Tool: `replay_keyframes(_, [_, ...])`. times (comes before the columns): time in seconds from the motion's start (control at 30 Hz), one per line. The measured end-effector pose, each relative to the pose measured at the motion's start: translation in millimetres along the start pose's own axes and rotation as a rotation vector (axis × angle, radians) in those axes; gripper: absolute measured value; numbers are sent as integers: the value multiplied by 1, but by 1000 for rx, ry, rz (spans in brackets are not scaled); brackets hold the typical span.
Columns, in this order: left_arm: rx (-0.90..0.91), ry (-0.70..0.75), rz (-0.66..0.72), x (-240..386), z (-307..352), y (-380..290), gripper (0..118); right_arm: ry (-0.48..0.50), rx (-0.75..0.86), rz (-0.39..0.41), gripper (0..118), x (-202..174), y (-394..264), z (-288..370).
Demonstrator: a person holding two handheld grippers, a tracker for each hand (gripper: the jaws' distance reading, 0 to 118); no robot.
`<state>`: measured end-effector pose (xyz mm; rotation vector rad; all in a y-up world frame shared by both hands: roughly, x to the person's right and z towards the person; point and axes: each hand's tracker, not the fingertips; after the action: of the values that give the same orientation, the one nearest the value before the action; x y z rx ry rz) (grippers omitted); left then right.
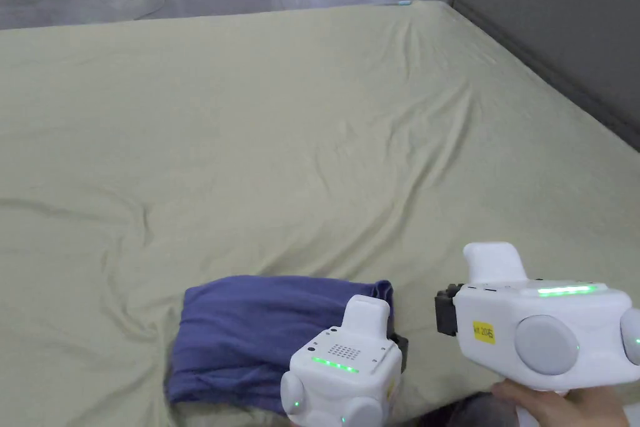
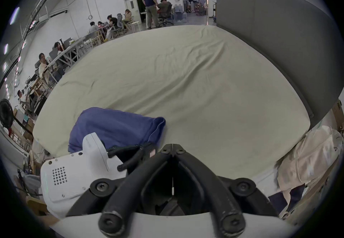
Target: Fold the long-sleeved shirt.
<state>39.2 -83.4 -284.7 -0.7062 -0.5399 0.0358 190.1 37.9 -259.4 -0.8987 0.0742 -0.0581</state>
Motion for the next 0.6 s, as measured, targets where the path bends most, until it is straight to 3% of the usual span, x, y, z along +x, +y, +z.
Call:
replay_keyframes(0.1, [36,-42,12,-4,19,8,1,8,7,-29,0,3,4,-4])
replay_keyframes(0.23, [135,-20,191,-54,70,17,1,225,-6,-100,0,-4,21,-22])
replay_keyframes(0.3, [168,11,304,-87,96,21,1,280,-36,-105,0,-18,28,-40])
replay_keyframes(0.37, [212,37,443,-123,124,22,1,387,-102,-104,0,-34,31,-70])
replay_keyframes(0.47, [209,50,560,-165,153,23,1,468,-228,-154,0,-49,24,-115])
replay_keyframes(0.57, [228,98,618,-198,167,17,1,511,-318,-239,0,-51,9,-148])
replay_keyframes(0.6, [192,127,644,-208,166,17,5,481,-337,-251,0,-50,3,-154])
